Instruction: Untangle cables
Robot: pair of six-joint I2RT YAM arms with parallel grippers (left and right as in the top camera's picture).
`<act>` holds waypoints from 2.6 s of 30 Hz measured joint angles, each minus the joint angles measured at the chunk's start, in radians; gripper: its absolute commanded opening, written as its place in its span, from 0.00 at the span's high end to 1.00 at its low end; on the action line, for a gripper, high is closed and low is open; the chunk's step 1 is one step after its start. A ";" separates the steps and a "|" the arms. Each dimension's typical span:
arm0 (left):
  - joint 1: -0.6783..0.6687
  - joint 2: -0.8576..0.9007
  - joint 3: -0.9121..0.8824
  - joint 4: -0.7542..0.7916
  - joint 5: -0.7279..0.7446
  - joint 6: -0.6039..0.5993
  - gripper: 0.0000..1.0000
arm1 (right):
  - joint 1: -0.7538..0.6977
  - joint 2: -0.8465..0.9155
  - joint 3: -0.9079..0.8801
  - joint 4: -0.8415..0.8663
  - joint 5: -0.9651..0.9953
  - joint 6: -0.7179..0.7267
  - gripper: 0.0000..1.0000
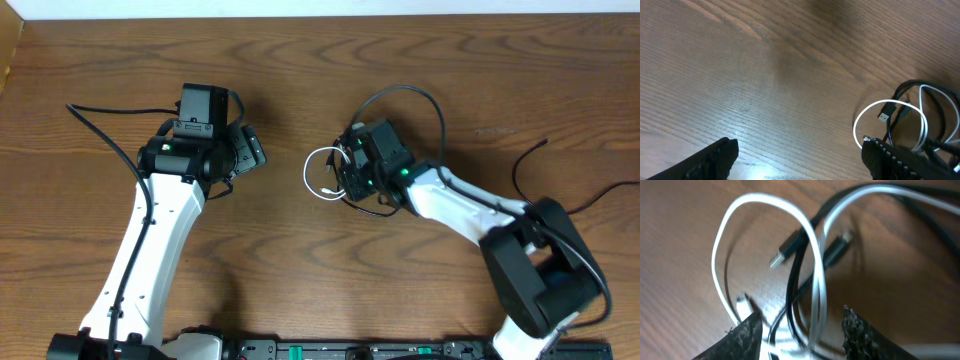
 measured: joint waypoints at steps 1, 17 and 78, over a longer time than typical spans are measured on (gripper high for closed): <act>0.000 0.000 0.000 -0.001 0.000 0.000 0.15 | 0.000 0.012 0.016 0.002 0.000 0.000 0.59; 0.000 0.000 0.000 -0.015 0.000 0.000 0.15 | -0.019 -0.016 0.046 -0.065 -0.001 0.008 0.99; 0.000 0.000 0.000 -0.025 0.038 0.000 0.15 | -1.320 -0.398 0.171 -0.318 0.016 0.142 0.33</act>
